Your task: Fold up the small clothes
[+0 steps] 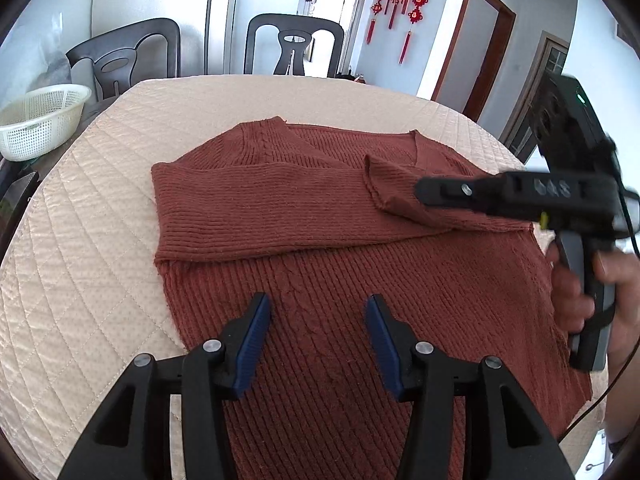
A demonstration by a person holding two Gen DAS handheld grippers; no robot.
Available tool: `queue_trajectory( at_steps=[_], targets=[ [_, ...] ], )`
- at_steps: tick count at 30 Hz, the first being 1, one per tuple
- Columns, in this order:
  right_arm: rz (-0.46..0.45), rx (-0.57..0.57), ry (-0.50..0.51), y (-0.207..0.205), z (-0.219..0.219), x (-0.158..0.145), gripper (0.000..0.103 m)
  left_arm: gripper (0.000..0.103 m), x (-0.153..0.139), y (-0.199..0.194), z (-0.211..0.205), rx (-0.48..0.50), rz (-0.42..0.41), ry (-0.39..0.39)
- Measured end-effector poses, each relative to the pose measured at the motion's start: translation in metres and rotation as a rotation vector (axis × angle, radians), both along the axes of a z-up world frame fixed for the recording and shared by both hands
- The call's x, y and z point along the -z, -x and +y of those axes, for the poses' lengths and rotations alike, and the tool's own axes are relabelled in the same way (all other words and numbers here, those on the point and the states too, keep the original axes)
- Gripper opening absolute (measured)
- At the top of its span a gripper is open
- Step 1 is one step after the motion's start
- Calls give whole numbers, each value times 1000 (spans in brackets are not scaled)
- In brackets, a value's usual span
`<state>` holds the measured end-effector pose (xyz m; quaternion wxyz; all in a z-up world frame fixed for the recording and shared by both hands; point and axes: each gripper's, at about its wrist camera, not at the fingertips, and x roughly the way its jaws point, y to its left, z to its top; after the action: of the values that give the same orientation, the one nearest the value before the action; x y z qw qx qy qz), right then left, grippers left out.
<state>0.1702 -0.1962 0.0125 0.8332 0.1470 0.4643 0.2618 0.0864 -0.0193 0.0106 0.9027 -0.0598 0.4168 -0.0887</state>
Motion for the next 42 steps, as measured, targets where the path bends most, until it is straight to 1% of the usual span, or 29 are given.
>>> queue_trajectory(
  at_steps=[3,5,6,7,8,10,11,13,15,17,18,19,20,22,23,25,26,27,29,33,35,38,40,42],
  targets=[
    [-38,-19,-37,21,-11,-12,19,53,-3,3,2,6,-3,11],
    [-75,11,-51,42,-31,-22,19,53,-9,1,1,21,-8,23],
    [-82,32,-46,43,-37,-25,19,53,-15,-1,0,31,-19,33],
    [-90,68,-35,47,-46,-26,19,53,-23,-6,-3,41,-39,39],
    [-97,130,-13,52,-61,-25,19,53,-30,-10,-7,49,-60,36],
    [-93,206,-2,52,-75,-22,19,53,-41,-24,-16,57,-91,26],
    [-80,245,-4,53,-85,-17,19,53,-43,-33,-21,63,-99,35],
    [-64,292,-8,56,-98,-12,19,53,-41,-50,-30,65,-80,36],
    [-69,305,-12,61,-103,-12,19,47,-34,-64,-39,69,-63,23],
    [-82,316,-12,68,-107,-13,19,30,-24,-73,-48,82,-31,17],
    [-90,321,-7,69,-108,-14,19,24,-18,-78,-51,87,-11,19],
    [-96,324,-2,70,-110,-15,19,12,-12,-81,-53,95,8,21],
    [-101,326,2,69,-110,-16,19,10,-7,-82,-55,96,23,15],
    [-112,332,15,68,-112,-18,19,8,-6,-79,-57,95,11,3],
    [-115,336,27,66,-112,-18,19,4,-7,-75,-57,97,7,1],
    [-101,344,48,62,-116,-13,19,3,-8,-69,-55,109,7,8],
    [-75,358,63,58,-118,-7,12,3,-8,-66,-54,113,10,8],
    [-69,361,59,58,-120,-4,11,3,-8,-64,-53,115,10,2],
    [-66,364,42,58,-124,-3,11,3,-8,-58,-51,114,11,-4],
    [-69,345,76,60,-123,-7,11,3,-17,-49,-47,140,4,-2],
    [-82,339,93,59,-122,-12,13,3,-24,-51,-49,137,-15,-9],
    [-102,349,107,48,-124,-20,13,4,-38,-64,-53,125,-57,-6],
    [-118,357,109,36,-126,-23,13,4,-40,-78,-60,138,-59,15],
    [-112,371,120,25,-129,-23,13,4,-35,-95,-69,138,-50,7]
  ],
)
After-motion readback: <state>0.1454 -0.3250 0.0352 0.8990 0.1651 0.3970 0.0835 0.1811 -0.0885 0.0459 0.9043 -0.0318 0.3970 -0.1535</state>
